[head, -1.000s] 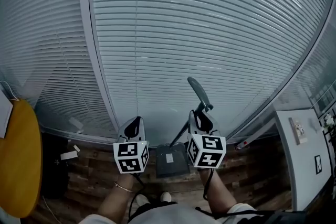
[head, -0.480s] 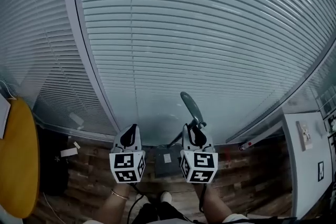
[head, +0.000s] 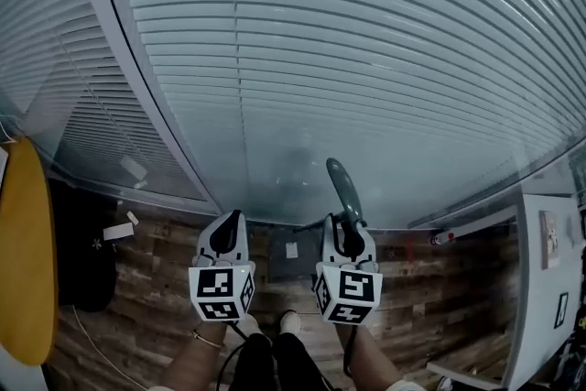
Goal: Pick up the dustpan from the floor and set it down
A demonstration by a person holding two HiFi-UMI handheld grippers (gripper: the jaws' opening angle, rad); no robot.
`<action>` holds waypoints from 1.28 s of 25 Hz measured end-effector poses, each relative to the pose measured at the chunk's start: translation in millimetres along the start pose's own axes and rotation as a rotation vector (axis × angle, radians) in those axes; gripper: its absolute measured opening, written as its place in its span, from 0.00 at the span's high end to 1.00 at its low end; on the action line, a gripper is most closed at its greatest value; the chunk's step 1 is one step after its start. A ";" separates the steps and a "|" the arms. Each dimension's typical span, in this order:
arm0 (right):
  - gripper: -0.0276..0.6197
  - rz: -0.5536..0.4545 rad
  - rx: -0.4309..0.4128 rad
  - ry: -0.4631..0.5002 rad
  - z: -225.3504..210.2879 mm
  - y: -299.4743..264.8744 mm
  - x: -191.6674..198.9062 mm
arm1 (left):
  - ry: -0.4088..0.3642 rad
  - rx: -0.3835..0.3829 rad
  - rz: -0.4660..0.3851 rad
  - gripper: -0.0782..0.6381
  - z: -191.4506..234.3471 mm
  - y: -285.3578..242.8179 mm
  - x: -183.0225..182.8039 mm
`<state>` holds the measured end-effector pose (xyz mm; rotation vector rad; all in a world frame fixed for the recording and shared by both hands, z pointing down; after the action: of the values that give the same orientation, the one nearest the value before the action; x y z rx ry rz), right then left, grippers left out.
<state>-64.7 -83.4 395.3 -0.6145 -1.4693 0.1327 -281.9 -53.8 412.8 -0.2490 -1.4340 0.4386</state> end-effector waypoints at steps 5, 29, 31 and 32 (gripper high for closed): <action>0.81 0.039 0.004 -0.012 4.3 -23.3 27.0 | 0.034 -0.007 0.016 0.87 11.7 -14.4 27.9; 0.81 0.191 0.074 -0.047 -2.0 -100.4 160.9 | 0.056 -0.019 0.165 0.87 33.9 -81.3 163.3; 0.81 0.209 0.076 -0.049 -2.2 -104.9 169.5 | 0.062 -0.021 0.181 0.87 34.7 -84.3 172.5; 0.81 0.214 0.077 -0.050 -2.5 -107.0 172.8 | 0.063 -0.021 0.185 0.87 34.7 -85.9 175.9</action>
<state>-70.8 -97.1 598.0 -0.7089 -1.4366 0.3721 -290.7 -57.5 611.3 -0.4110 -1.3599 0.5616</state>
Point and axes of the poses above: the fingertips, and each gripper's own axes: y backward along the fingers, z to its left, x out of its underside, the point moved 8 cm from there along y, backward along the fingers, and after that the axes turned 6 degrees about z, right-handed, at the moved point
